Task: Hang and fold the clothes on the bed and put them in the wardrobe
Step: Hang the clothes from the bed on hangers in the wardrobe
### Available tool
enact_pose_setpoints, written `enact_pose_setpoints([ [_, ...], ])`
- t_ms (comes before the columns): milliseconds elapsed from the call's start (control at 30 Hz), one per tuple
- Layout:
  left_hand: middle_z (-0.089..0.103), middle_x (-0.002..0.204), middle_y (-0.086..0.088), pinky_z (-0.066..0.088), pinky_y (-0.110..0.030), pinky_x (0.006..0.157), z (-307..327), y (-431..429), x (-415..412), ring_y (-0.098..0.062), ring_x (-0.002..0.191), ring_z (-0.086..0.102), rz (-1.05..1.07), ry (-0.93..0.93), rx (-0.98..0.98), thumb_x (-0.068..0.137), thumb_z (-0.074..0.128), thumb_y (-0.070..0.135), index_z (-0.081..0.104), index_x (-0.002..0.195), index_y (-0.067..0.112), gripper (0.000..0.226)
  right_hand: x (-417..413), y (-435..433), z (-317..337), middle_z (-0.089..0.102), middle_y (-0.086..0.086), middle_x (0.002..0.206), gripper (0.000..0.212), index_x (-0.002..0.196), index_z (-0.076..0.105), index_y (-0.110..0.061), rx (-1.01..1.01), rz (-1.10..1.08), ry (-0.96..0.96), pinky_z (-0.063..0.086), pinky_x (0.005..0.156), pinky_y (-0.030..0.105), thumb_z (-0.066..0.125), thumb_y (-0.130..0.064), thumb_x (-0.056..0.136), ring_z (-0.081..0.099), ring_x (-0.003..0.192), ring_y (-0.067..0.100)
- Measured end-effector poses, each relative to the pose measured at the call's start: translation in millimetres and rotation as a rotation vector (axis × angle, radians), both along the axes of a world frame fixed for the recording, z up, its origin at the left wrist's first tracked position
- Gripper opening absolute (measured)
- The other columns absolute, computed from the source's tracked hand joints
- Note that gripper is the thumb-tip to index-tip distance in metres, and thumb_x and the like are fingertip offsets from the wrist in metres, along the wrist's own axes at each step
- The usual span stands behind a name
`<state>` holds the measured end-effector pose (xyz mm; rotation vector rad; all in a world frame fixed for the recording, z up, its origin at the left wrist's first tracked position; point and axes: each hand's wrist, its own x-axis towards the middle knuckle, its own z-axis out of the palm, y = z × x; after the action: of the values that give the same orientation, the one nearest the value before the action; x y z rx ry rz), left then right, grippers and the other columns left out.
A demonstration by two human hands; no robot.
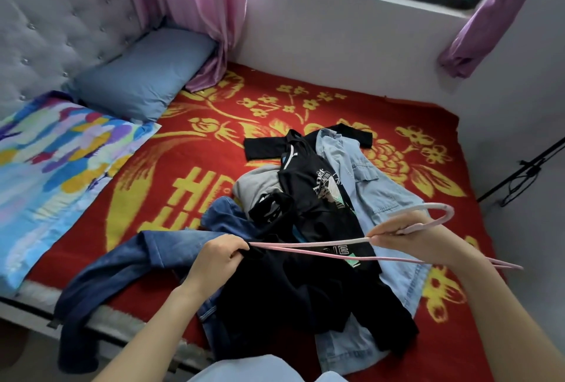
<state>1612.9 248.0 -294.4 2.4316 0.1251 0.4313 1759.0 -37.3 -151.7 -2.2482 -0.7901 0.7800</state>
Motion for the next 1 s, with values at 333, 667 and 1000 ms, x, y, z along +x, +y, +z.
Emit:
enact_pose_setpoints([
  [333, 0.071, 0.076, -0.014, 0.044, -0.02, 0.073, -2, -3, -2, -0.013, 0.086, 0.056, 0.151, 0.018, -0.103, 0.064, 0.066, -0.023, 0.072, 0.077, -0.004, 0.024, 10, -7, 4, 0.07, -0.011, 0.063, 0.028, 0.075, 0.073, -0.029, 0.082, -0.03, 0.057, 0.044, 0.057, 0.008, 0.067, -0.003, 0.082, 0.06, 0.059, -0.005],
  [667, 0.07, 0.07, -0.01, 0.048, -0.025, 0.066, 35, -29, 8, -0.018, 0.063, 0.067, -0.117, -0.124, 0.113, 0.048, 0.076, -0.021, 0.071, 0.065, -0.001, 0.027, 7, 16, 1, 0.065, -0.008, 0.065, 0.024, 0.073, 0.073, -0.036, -0.095, 0.145, -0.05, 0.039, 0.056, 0.014, 0.064, -0.019, 0.088, 0.051, 0.057, 0.0],
  [1000, 0.07, 0.077, -0.01, 0.051, -0.024, 0.065, 93, -89, 42, -0.026, 0.065, 0.062, -0.348, -0.506, 0.022, 0.077, 0.067, -0.004, 0.071, 0.075, -0.004, 0.004, -18, 16, -45, 0.066, -0.016, 0.057, 0.059, 0.061, 0.072, -0.045, 0.516, -0.274, -0.089, 0.043, 0.056, 0.008, 0.066, 0.011, 0.076, 0.059, 0.055, -0.003],
])
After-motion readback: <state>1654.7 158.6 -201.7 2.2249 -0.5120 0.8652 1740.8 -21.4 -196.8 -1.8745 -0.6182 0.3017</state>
